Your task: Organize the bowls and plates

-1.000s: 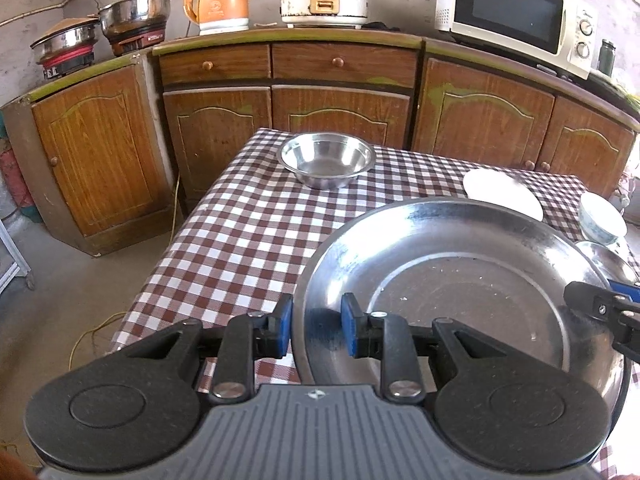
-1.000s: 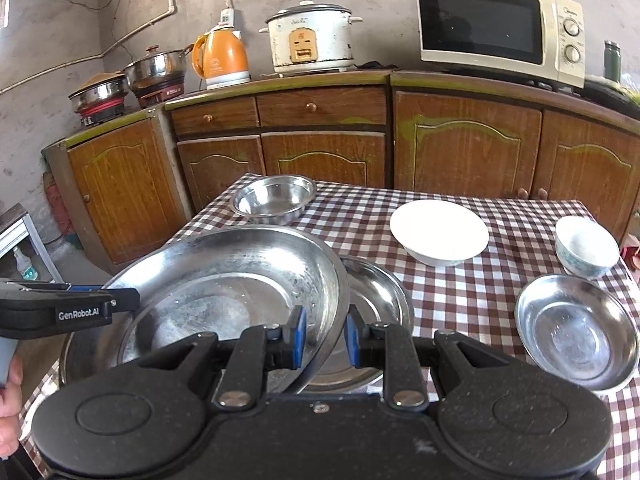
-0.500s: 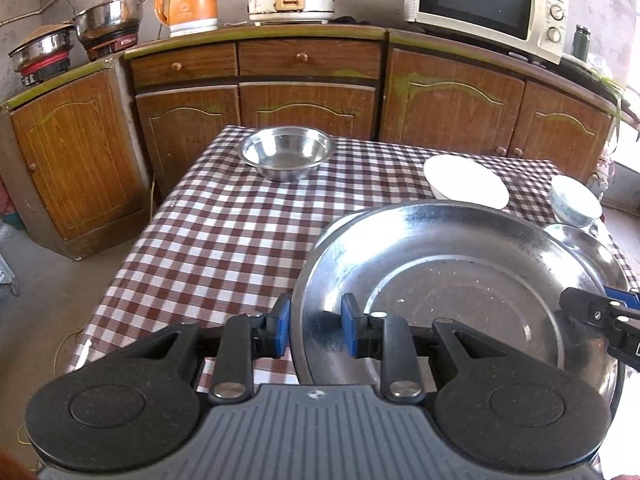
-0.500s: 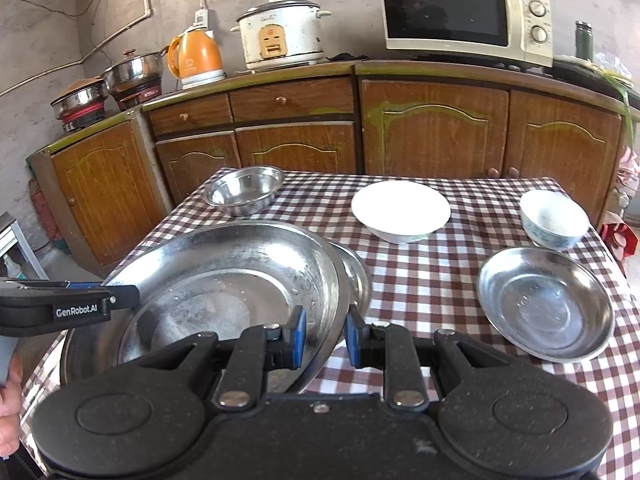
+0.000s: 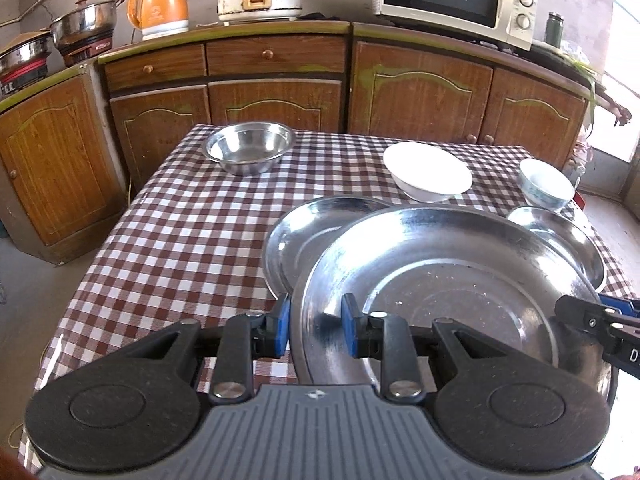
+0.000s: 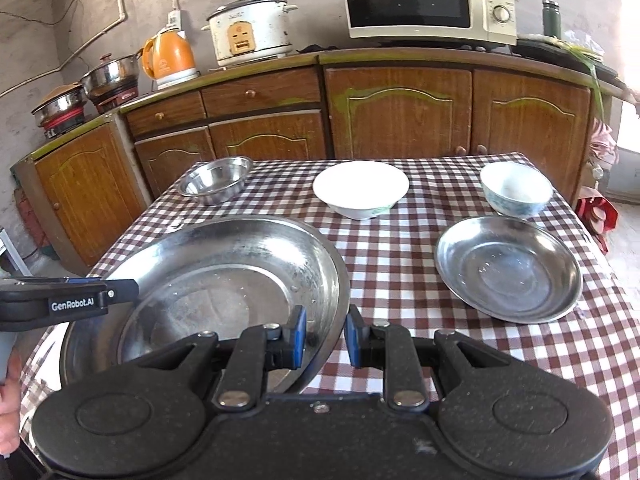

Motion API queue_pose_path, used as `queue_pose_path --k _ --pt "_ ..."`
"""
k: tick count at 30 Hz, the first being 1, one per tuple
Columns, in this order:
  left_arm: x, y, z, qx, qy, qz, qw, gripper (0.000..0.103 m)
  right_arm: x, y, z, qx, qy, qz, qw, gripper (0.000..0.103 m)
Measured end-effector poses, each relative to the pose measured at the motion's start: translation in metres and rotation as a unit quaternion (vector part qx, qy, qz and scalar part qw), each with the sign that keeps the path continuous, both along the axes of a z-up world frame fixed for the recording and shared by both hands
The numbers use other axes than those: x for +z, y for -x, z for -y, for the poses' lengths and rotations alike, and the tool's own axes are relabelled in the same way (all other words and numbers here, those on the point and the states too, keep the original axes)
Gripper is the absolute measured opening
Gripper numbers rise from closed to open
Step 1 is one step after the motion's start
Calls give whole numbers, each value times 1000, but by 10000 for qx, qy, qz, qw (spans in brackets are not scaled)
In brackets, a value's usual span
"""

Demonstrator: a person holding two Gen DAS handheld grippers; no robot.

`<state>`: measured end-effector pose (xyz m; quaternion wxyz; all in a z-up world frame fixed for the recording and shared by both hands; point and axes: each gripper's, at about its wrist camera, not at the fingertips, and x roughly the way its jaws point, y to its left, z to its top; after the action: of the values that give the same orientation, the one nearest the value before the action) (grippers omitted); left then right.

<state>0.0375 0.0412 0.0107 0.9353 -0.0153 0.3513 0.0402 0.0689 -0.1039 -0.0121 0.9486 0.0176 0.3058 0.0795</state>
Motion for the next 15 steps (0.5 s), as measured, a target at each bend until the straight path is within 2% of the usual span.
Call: queue_pose_path --k 15 --pt "-6 8 15 -179 -9 -19 9998 29 -7 14 16 -182 10 -69 9998 27"
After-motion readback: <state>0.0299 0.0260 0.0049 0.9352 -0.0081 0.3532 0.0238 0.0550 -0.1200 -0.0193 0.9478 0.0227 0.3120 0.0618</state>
